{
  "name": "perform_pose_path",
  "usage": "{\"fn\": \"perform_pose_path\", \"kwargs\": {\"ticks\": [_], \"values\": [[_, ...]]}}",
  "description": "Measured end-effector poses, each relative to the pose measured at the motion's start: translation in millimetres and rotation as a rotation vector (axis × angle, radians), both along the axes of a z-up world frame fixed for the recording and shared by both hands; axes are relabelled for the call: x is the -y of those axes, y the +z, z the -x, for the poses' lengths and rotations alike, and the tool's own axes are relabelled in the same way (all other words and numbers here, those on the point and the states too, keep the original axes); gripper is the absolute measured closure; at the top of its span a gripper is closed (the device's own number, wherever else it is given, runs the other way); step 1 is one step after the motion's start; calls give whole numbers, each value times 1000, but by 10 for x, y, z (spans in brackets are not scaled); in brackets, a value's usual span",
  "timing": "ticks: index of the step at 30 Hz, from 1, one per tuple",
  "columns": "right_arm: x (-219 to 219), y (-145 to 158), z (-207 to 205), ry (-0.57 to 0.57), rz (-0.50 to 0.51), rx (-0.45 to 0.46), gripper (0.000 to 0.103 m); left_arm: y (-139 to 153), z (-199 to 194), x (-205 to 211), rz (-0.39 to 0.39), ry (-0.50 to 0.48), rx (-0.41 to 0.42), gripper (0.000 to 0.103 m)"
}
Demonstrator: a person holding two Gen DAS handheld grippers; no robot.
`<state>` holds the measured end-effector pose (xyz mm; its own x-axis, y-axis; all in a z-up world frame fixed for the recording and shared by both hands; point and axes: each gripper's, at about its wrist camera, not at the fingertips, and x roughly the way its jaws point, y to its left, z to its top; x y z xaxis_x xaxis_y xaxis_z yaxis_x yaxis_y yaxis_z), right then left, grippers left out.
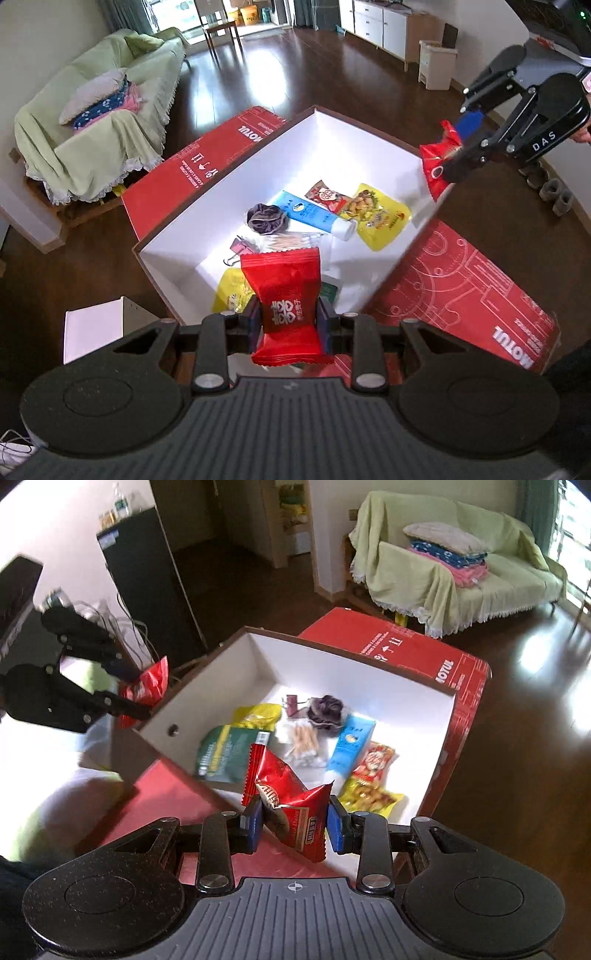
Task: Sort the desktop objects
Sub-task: 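Carry the red square packet with the left tool while the right tool carries its candy into the box, then open the right tool dropping the candy while the left tool lowers its red packet into the box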
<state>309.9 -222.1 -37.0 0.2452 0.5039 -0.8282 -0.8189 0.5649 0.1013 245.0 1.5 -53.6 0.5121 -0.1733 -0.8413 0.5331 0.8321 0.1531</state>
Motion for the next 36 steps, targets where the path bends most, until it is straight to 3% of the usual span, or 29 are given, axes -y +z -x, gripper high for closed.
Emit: {"fn": "perform_pose_path", "kwargs": {"ticks": [6, 12, 21, 26, 28, 29, 30, 31, 36], "values": [[-204, -277, -220, 48, 83, -26, 69, -236, -323, 54, -1, -1, -73, 77], [-388, -615, -396, 60, 143, -132, 69, -502, -514, 100, 19, 5, -148, 77], [-502, -1009, -613, 17, 182, -338, 69, -728, -667, 147, 1, 20, -192, 77], [-585, -1213, -726, 10, 181, -505, 68, -777, -719, 151, 2, 28, -202, 77], [-612, -1253, -741, -3, 170, -526, 68, -798, -737, 154, 6, 32, -208, 77], [-617, -1257, -745, -13, 169, -523, 64, -807, -747, 156, 7, 32, -210, 77], [-615, -1252, -749, -20, 168, -517, 41, -820, -753, 157, 9, 32, -214, 77], [-613, -1247, -752, -28, 166, -512, 33, -829, -758, 160, 9, 31, -217, 77], [-564, -1175, -776, -53, 154, -501, 32, -878, -785, 185, 10, 23, -232, 77]]}}
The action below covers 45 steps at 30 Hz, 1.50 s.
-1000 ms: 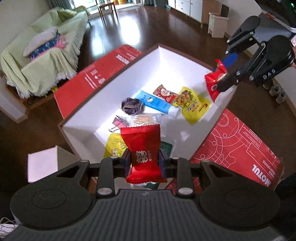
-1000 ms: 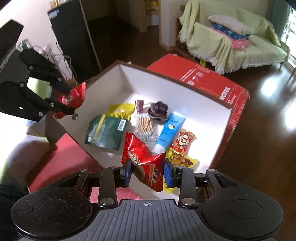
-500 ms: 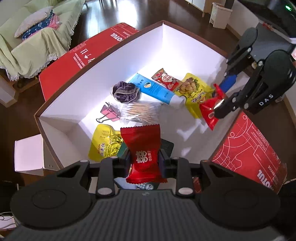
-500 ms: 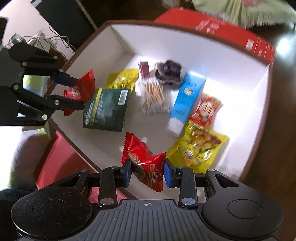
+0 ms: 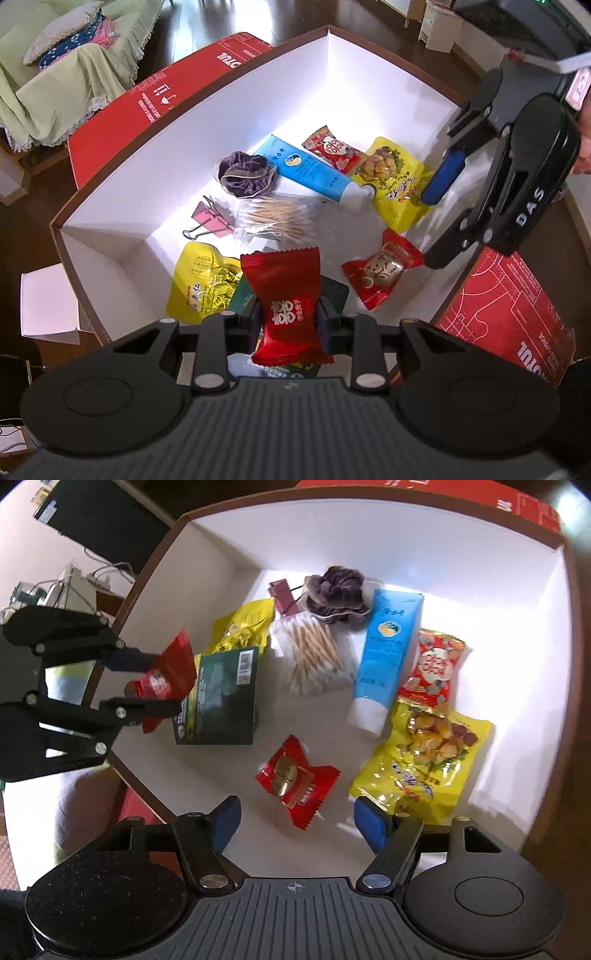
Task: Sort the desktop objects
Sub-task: 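Open the right tool dropping the candy while the left tool lowers its red packet into the box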
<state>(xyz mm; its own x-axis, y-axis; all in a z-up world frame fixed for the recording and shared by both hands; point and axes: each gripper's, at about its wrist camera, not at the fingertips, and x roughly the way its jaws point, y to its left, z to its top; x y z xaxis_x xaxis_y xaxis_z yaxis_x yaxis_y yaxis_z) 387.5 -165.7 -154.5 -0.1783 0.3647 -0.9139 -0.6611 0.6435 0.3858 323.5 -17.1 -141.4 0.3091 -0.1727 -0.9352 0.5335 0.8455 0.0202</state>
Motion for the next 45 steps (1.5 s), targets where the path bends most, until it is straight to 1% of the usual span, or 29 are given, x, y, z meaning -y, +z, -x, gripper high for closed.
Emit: {"fn": "perform_pose_path", "kwargs": {"ticks": [7, 17, 24, 27, 28, 30, 31, 37, 45], "values": [[119, 121, -24, -36, -28, 6, 32, -54, -42, 84, 5, -34, -17, 77], [170, 267, 52, -38, -53, 37, 32, -107, -94, 187, 9, -76, -34, 77], [164, 356, 108, -7, -19, 111, 32, -142, -170, 273, 5, -96, -37, 76], [161, 366, 127, 3, 2, 142, 32, -143, -208, 342, 16, -100, -21, 76], [163, 364, 130, 7, 5, 147, 32, -140, -217, 366, 21, -101, -13, 75], [168, 364, 141, 9, 8, 152, 32, -135, -226, 412, 25, -99, 3, 48], [174, 364, 144, 9, 7, 152, 32, -133, -225, 432, 21, -96, 14, 46], [175, 358, 170, 12, 6, 152, 32, -171, -204, 416, -2, -99, 9, 45], [130, 341, 182, 12, 12, 153, 32, -118, -173, 327, -13, -73, 15, 45]]}}
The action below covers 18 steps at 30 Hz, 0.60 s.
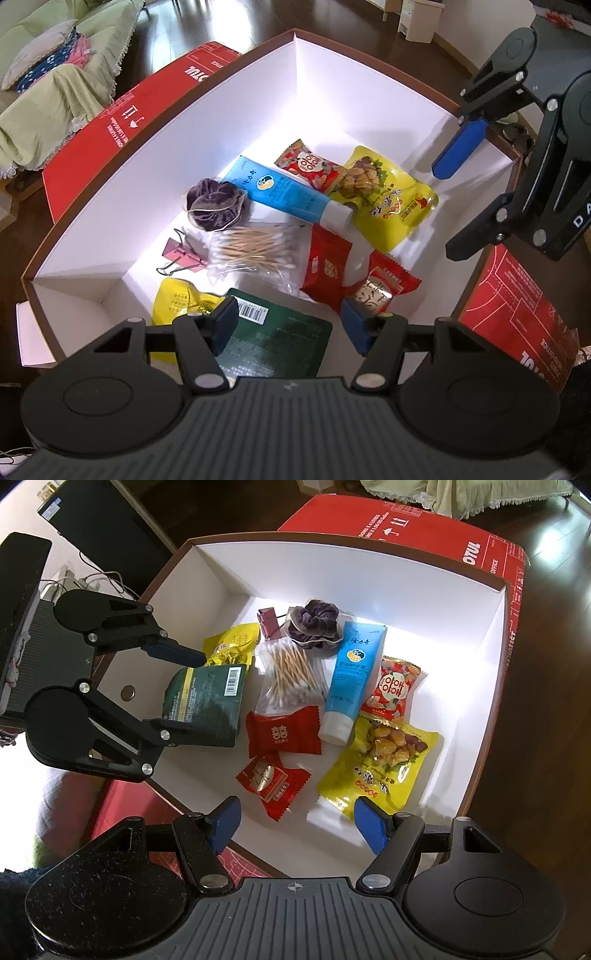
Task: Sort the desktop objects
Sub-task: 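Open the right tool dropping the candy while the left tool lowers its red packet into the box, then open the left tool releasing the red packet and withdraw both tools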
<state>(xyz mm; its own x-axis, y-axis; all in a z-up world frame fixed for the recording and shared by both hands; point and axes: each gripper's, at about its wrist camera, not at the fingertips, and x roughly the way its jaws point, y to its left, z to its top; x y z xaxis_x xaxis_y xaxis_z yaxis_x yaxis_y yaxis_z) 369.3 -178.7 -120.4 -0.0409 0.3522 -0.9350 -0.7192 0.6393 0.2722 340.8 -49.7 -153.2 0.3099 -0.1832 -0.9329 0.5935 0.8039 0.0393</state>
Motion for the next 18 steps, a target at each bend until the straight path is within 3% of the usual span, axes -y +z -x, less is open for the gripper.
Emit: {"fn": "perform_pose_path", "kwargs": {"ticks": [18], "values": [[15, 27, 120, -32, 6, 23, 32, 173, 199, -67, -19, 28, 29, 43]]}}
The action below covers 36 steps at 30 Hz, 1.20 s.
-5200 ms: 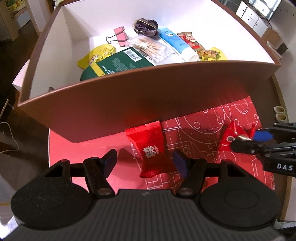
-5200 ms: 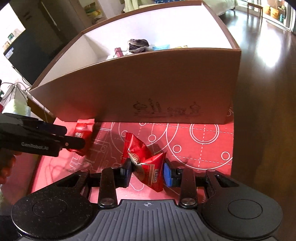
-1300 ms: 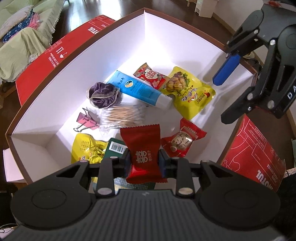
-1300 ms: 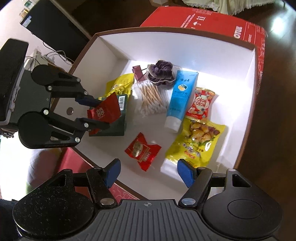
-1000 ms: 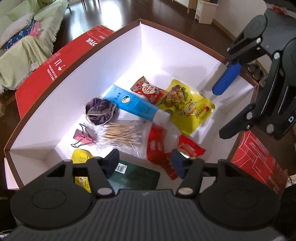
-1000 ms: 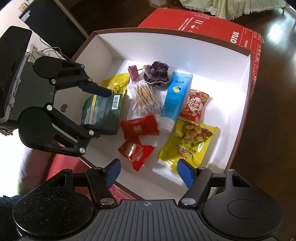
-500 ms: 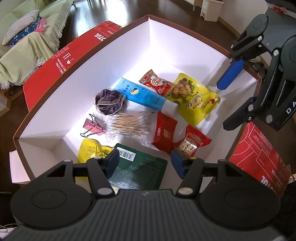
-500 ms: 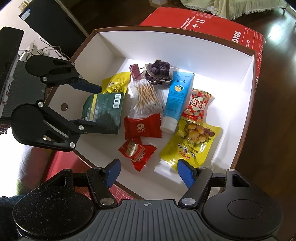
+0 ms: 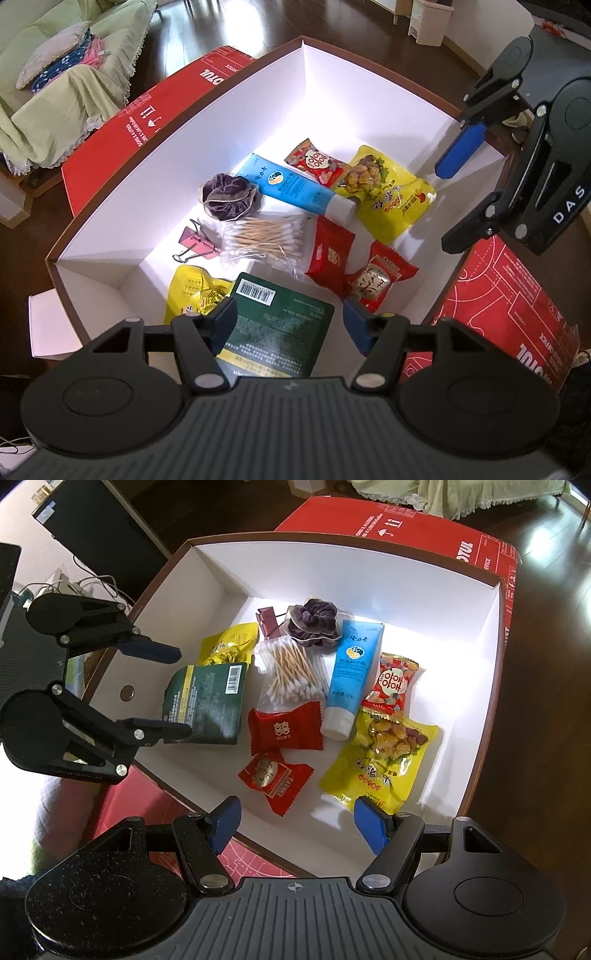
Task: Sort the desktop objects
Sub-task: 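Open the left tool releasing the red packet and withdraw both tools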
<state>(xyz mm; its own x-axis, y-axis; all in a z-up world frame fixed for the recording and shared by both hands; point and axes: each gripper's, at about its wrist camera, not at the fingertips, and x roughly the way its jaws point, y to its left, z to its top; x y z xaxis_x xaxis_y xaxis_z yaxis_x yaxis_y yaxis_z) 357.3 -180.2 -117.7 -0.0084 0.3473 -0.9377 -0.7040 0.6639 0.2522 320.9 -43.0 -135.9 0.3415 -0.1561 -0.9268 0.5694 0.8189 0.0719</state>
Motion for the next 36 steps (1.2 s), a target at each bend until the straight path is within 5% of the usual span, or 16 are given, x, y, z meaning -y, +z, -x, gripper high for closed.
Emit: {"fn": "perform_pose_path", "kwargs": {"ticks": [20, 36], "values": [[76, 72, 108, -148, -7, 60, 32, 293, 241, -104, -61, 130, 69, 28], [164, 166, 453, -318, -25, 189, 32, 605, 579, -137, -27, 308, 151, 24]]}}
